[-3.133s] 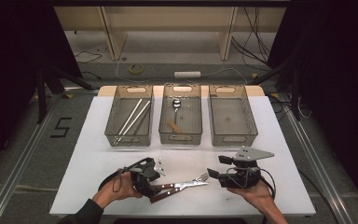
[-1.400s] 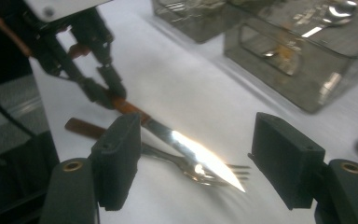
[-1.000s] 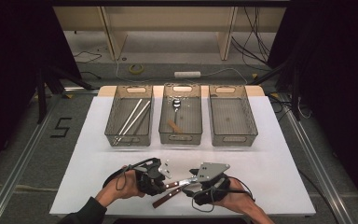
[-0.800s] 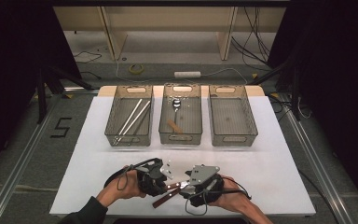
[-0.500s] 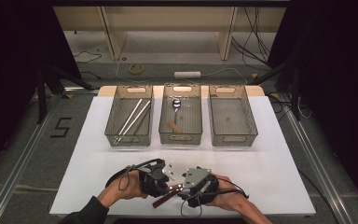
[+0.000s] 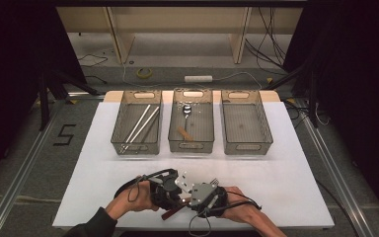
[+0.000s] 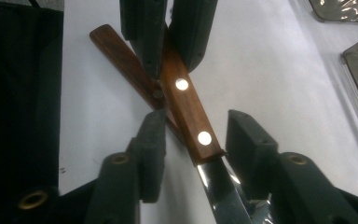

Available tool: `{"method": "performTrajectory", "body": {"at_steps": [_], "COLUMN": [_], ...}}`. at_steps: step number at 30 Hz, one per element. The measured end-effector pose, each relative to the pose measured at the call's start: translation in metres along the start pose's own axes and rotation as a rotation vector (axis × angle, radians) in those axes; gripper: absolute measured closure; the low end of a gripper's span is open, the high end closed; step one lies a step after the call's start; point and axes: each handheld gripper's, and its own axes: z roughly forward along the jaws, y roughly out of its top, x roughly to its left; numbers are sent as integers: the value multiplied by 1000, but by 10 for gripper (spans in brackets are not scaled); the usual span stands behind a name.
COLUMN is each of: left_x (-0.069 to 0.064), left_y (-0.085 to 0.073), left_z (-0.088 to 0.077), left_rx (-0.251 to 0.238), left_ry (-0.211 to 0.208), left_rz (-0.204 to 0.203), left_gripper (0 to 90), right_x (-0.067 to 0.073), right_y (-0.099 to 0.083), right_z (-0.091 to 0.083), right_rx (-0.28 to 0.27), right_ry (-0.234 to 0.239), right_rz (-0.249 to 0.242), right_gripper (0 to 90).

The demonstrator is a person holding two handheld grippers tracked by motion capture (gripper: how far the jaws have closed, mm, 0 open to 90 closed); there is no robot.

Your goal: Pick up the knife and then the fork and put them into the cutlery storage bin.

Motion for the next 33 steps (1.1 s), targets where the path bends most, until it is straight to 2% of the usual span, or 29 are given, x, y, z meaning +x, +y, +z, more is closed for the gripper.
{"method": "performTrajectory", "body": {"at_steps": [1,3,4,5,9,10,11,12,14,15,17,18,20,22,24,28,30,33], "left_x": [1,0,1,-1,-3,-3,-3,-2,-1,0,1,1,2,5,7,13,14,14], "left_y": [0,1,1,1,1,1,1,1,0,0,-1,-1,-1,-3,-5,-12,-16,-21], "left_z": [-1,0,-1,-1,0,0,0,-1,-3,-4,-7,-7,-8,-10,-14,-20,-22,-22], "left_rx": [13,-2,10,-7,-20,-19,-25,-30,-37,-59,-66,-87,-101,-125,-170,-244,-257,-281], "left_ry": [0,-6,-5,-8,-5,-4,-5,-5,5,4,-2,3,28,49,69,101,124,137], "left_rz": [16,-2,14,-5,7,14,8,7,22,-6,3,-13,-31,-48,-91,-167,-184,-230], "left_gripper": [751,750,750,750,749,748,747,742,727,712,708,703,602,545,459,348,321,281], "right_x": [0,0,1,2,3,2,4,4,5,6,6,5,3,1,-4,-14,-19,-29], "right_y": [0,0,0,0,0,-1,-1,-2,-2,-3,-3,-3,-4,-5,-8,-14,-18,-22], "right_z": [0,0,-1,0,-1,-1,-2,-1,-1,-1,-2,-3,-6,-8,-11,-18,-22,-28], "right_rx": [-4,-13,-1,-8,0,-3,2,-4,2,-2,-7,-12,-7,-1,-5,-8,-17,-24], "right_ry": [2,-9,4,-3,-4,-5,-4,-14,12,4,-5,1,1,-7,-26,-63,-72,-103], "right_rz": [-1,-20,-9,-27,-54,-89,-81,-101,-112,-126,-131,-134,-123,-113,-99,-53,-24,20], "right_gripper": [632,663,674,681,713,720,726,735,761,775,777,778,778,779,779,778,778,778]}}
